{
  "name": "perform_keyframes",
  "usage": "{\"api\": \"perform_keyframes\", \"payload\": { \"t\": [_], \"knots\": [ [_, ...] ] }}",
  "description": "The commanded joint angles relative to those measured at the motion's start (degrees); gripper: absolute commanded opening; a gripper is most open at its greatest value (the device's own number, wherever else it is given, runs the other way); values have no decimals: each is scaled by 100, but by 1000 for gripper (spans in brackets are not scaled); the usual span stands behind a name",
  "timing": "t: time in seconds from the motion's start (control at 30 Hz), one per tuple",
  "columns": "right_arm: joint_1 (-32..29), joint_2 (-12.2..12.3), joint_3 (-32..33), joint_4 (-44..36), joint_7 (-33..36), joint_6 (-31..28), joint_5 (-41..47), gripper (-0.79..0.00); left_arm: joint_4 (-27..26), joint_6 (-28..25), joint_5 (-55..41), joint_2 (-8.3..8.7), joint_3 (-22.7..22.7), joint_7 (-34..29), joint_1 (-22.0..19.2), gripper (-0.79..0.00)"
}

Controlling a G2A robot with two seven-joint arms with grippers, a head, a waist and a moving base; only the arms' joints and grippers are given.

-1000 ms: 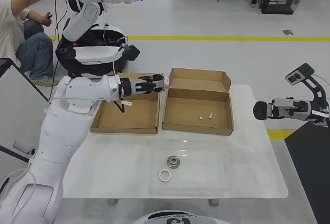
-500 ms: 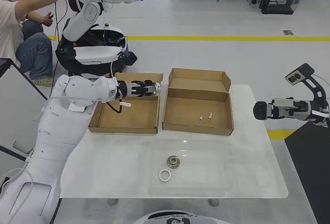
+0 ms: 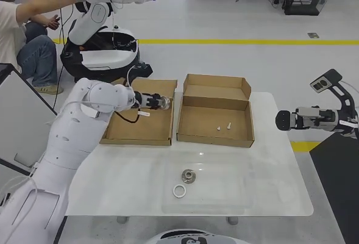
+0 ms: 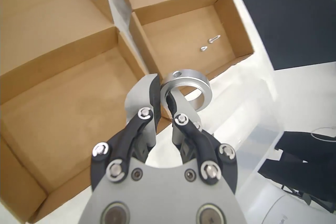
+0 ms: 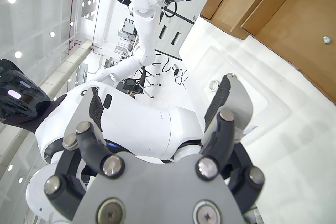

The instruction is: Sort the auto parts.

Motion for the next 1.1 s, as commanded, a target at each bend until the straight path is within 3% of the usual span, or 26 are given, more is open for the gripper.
{"api": "perform_keyframes", "payload": {
  "t": [0.0,0.13,0.6,1.07],
  "knots": [
    [0,0,0,0,0,0,0,0,216,107,168,-43,224,-150,-152,-785],
    [0,0,0,0,0,0,0,0,598,203,483,-155,683,-347,-424,-785],
    [0,0,0,0,0,0,0,0,1818,661,1344,-582,1811,-167,-895,-785],
    [0,0,0,0,0,0,0,0,2598,759,1756,-981,2405,-16,-1092,-785]
  ]
}}
